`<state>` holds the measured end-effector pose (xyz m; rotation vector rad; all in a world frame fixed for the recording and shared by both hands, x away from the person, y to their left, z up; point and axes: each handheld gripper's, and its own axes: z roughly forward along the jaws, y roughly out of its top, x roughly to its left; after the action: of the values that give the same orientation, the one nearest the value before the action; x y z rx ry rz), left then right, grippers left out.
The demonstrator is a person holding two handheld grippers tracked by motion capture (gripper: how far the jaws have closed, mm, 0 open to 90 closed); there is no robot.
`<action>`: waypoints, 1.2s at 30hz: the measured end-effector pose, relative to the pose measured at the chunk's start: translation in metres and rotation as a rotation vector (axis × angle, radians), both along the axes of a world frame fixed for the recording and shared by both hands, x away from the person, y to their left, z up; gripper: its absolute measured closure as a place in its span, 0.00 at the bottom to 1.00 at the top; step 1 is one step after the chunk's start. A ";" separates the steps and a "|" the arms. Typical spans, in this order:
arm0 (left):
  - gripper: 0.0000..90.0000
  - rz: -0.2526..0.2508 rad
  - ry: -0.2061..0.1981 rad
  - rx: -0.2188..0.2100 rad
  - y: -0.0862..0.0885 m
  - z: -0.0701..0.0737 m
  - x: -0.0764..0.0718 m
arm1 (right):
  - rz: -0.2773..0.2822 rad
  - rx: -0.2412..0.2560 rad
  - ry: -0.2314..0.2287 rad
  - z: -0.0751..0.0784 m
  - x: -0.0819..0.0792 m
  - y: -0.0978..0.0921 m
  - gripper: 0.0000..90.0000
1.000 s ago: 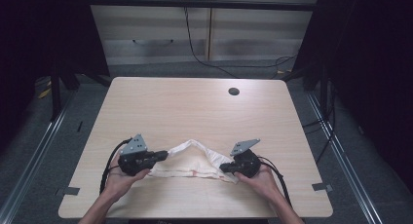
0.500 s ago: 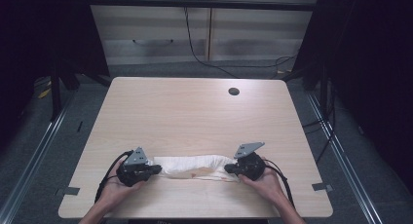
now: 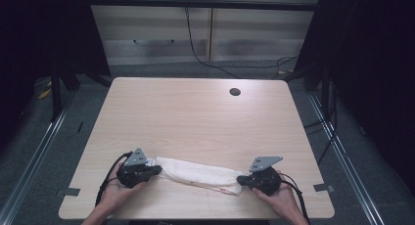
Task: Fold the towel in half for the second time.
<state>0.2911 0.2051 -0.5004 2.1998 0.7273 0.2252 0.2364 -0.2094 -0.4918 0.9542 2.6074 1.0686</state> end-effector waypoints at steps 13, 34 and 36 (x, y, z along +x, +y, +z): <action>0.81 0.055 0.049 -0.100 0.001 -0.002 0.021 | -0.123 0.088 0.012 -0.003 0.056 -0.006 0.92; 0.36 0.257 -0.022 -0.180 0.075 0.020 -0.006 | -0.280 0.294 -0.107 0.022 -0.006 -0.065 0.53; 0.32 0.263 -0.007 -0.183 0.077 0.019 -0.005 | -0.303 0.285 -0.115 0.020 -0.006 -0.068 0.50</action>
<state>0.2858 0.2823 -0.4818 1.9280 0.9941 0.2864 0.2305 -0.2769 -0.4718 1.2571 2.1661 1.3841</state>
